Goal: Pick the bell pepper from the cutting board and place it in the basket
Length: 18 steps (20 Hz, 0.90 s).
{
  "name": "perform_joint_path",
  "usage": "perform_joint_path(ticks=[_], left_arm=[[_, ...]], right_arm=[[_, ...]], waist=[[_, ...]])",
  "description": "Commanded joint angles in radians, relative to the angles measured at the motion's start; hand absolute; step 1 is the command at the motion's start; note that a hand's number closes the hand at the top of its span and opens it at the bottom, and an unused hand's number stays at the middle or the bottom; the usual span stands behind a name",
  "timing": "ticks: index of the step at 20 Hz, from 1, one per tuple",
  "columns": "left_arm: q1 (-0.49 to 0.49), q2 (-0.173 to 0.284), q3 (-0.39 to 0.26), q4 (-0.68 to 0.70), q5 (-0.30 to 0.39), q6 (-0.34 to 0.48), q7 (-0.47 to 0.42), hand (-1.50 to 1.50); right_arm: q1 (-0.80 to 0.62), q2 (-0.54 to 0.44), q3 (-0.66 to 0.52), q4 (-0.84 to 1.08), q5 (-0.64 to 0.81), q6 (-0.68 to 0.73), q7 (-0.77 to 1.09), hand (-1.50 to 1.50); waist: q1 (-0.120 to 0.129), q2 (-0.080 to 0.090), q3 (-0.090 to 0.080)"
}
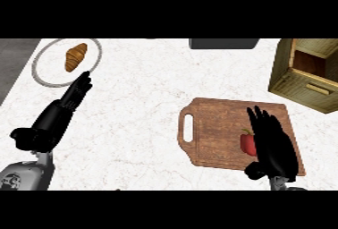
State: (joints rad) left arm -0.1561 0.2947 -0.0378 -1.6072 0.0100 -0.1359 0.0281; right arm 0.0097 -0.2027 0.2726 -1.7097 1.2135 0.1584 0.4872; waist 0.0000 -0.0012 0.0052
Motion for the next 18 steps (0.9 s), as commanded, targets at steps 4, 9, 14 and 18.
perform_joint_path(ticks=[4,9,14,18], left_arm=[[-0.009,-0.018,0.047,-0.004,0.023,-0.035,0.019,0.00],[0.012,-0.050,0.018,0.027,-0.015,-0.024,-0.041,0.00],[0.020,-0.067,0.000,0.011,-0.042,0.023,-0.043,0.00],[-0.066,-0.018,0.061,0.119,0.007,-0.043,-0.048,0.00]], right_arm=[[-0.032,0.027,-0.040,0.105,0.023,-0.020,-0.020,-1.50],[-0.079,0.048,-0.065,0.138,0.001,0.028,-0.026,-1.50],[-0.079,0.005,-0.115,0.183,-0.064,0.083,-0.100,1.50],[-0.060,0.039,-0.046,0.263,0.024,0.018,-0.092,1.50]], waist=[[0.000,0.001,-0.005],[0.001,0.001,-0.005],[0.002,0.001,-0.005],[-0.001,0.002,-0.005]])
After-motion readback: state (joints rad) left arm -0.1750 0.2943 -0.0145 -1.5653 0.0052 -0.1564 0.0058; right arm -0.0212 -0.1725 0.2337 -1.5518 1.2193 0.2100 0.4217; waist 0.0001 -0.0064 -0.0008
